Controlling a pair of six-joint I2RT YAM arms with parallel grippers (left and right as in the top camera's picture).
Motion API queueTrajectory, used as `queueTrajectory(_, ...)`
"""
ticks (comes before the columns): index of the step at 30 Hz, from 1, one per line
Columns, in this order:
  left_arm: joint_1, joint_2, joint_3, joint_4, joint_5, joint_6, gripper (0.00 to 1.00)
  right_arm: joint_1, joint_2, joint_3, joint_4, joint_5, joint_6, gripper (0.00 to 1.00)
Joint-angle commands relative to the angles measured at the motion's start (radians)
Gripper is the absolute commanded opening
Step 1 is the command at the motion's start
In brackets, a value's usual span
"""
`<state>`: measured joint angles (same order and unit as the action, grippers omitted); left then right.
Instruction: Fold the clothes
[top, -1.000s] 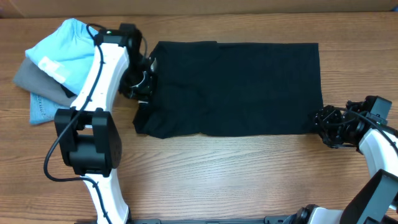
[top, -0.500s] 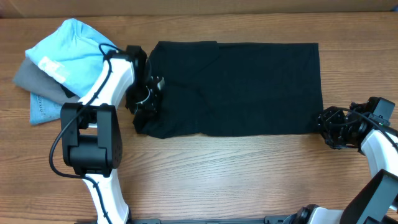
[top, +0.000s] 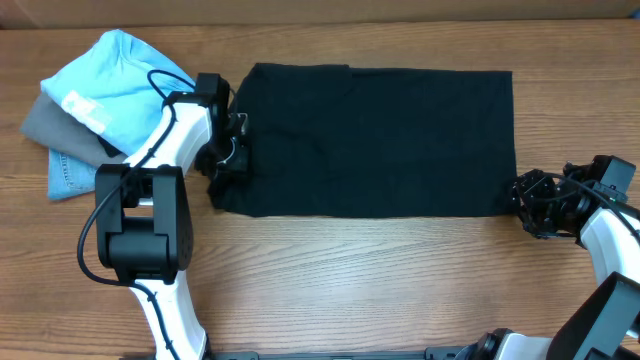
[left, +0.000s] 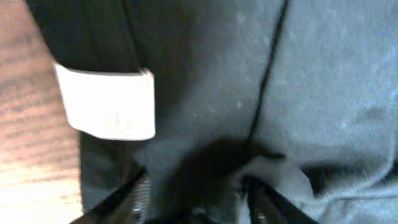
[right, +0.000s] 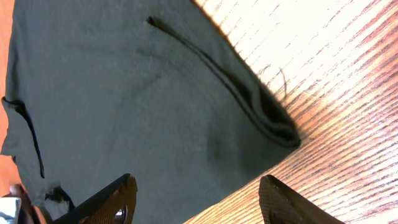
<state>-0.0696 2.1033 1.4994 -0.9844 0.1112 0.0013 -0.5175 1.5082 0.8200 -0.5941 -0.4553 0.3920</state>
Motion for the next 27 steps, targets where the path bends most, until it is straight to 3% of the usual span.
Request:
queueTrajectory(1, 0.008, -0.003, 0.024, -0.055, -0.014, -0.016, 0.60, -0.004, -0.002, 0.011, 0.010, 0.006, 0.004, 0.67)
queueTrajectory(16, 0.058, -0.043, 0.148, -0.335, 0.020, 0.052, 0.47, -0.004, -0.002, 0.011, 0.015, 0.007, 0.004, 0.67)
queueTrajectory(20, 0.058, -0.043, 0.092, -0.329, 0.020, 0.055, 0.41, -0.004, -0.002, 0.011, 0.036, 0.007, 0.004, 0.67)
queueTrajectory(27, 0.065, -0.043, -0.005, -0.254, 0.016, 0.064, 0.40, -0.004, -0.002, 0.011, 0.051, 0.007, 0.004, 0.68)
